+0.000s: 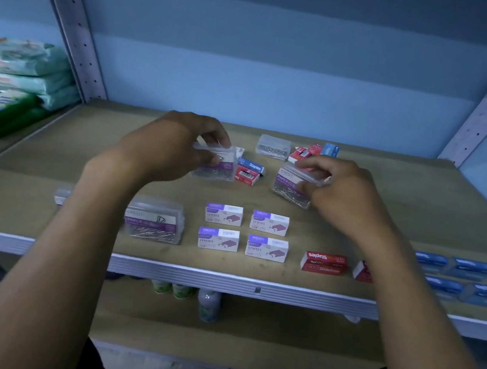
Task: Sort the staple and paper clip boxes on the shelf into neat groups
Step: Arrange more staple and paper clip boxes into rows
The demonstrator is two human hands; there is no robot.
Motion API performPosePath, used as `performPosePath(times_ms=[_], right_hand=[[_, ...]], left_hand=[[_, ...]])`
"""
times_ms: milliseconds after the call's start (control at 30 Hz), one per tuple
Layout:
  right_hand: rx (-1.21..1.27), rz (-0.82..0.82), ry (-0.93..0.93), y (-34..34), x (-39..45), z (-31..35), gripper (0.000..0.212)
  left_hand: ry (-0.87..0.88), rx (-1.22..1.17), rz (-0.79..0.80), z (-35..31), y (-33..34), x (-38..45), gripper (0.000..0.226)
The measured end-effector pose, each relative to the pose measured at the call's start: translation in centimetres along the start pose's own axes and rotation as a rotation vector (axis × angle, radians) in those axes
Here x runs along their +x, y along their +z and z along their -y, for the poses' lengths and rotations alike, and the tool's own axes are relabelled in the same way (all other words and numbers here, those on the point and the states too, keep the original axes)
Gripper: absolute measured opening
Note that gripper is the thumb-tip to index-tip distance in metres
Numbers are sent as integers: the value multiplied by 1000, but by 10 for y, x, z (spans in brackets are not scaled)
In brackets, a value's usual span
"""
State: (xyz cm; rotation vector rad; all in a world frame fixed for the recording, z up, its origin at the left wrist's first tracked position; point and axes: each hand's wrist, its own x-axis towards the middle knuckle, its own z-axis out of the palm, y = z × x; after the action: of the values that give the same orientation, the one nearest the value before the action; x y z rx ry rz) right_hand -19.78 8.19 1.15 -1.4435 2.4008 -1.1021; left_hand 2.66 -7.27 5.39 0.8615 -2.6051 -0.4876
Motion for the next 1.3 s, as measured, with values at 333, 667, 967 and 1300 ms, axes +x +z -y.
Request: performPosePath(times_ms=[333, 667, 967, 1300], right_hand=[[128, 94, -192, 50, -9, 65, 33], [147, 173, -277, 85, -20, 101, 34], [101, 221, -307, 102, -22, 113, 31], [98, 243, -308, 110, -21, 116, 27]], left_hand=[[-94, 80, -59, 46, -30, -42, 27], [-163, 34, -23, 86, -42, -69, 27], [-222, 22, -12, 100, -41, -80, 27], [-240, 49, 45, 110, -44, -90, 30]])
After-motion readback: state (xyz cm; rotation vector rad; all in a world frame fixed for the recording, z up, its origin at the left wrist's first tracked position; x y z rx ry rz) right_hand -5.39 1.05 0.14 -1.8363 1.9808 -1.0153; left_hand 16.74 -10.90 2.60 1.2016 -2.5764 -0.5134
